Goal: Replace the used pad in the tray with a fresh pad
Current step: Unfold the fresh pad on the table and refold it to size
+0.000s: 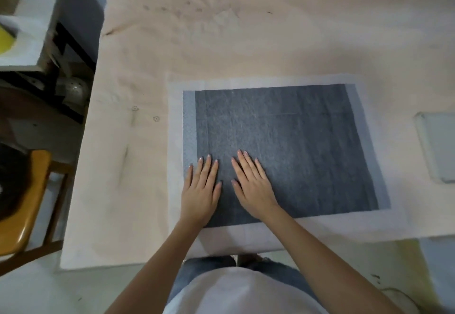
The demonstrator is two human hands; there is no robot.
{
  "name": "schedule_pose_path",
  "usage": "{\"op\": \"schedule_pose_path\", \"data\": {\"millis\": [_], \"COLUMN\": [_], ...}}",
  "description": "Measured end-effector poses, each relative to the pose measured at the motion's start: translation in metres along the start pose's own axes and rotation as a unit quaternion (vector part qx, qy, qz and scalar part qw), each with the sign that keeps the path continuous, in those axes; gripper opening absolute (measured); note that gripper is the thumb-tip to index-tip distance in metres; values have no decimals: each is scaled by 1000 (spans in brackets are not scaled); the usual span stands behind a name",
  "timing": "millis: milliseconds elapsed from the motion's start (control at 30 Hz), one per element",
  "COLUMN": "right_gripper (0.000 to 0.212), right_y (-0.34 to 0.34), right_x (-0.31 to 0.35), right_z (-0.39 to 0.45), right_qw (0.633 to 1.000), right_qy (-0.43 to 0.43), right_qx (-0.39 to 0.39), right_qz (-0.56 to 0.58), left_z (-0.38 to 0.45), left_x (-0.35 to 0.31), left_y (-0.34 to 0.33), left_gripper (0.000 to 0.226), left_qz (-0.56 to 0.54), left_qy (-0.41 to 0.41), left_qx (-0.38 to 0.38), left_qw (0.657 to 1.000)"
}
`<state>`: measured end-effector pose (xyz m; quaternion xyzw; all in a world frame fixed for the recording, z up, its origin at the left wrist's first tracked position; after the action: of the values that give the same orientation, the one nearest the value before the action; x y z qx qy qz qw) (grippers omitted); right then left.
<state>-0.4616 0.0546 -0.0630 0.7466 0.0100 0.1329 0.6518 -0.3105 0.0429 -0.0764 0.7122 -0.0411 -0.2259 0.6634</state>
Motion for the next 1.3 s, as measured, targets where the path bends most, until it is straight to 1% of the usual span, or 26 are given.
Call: {"op": "schedule_pose_path", "data": {"millis": [100,200,300,367,467,567,667,733,900,1000,1133,1233,1300], "right_gripper": [54,54,54,52,51,54,60,64,71,69,61,56,53], "right_y": [11,12,5,0,-1,-5,-10,-11,-8,-8,-6,-4,-1], "right_x": [-13,-35,-58,-75,-100,-118,-129,-134,-144,-148,-152,-155,-156], "right_z": [-23,-61,-100,-125,-148,-161,-168,-171,-181,-185,-189,-191,-194], "right_qw": [999,998,998,998,999,999,999,997,993,989,982,981,985], "right_qy": [-21,-50,-43,-43,-46,-19,28,54,100,129,160,165,154], "right_qx": [-29,-39,-37,-32,-16,16,32,39,54,60,74,74,60], "right_qz": [3,5,-12,-18,-21,-25,-25,-29,-32,-38,-60,-67,-56], "left_z": [-14,-33,-47,-50,-47,-55,-66,-70,-77,-84,-90,-96,-100], "left_x": [-18,-54,-92,-108,-125,-134,-138,-139,-136,-133,-130,-128,-126], "left_y": [10,11,-7,-22,-37,-50,-56,-54,-46,-46,-50,-48,-45], "left_gripper": [53,53,55,56,61,64,65,64,68,70,62,60,58], "left_qz": [-34,-61,-35,-11,24,50,67,55,27,32,52,58,64], "left_qy": [-30,-121,-221,-250,-239,-222,-202,-194,-224,-233,-239,-229,-210], "left_qx": [-21,-29,-11,12,51,85,94,91,99,101,100,93,82], "left_qw": [999,990,975,968,969,970,973,975,969,967,964,967,972]}}
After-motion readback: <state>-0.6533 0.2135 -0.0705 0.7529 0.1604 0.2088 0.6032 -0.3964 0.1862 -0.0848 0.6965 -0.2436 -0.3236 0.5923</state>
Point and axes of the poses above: each hand's wrist, its own z-axis towards the middle knuckle, its own y-axis out of the back of the hand, x = y × z, the point moved 4 cm from there along z, towards the middle knuckle, and after that the axes turned 2 degrees about y, right-handed, at the moved point
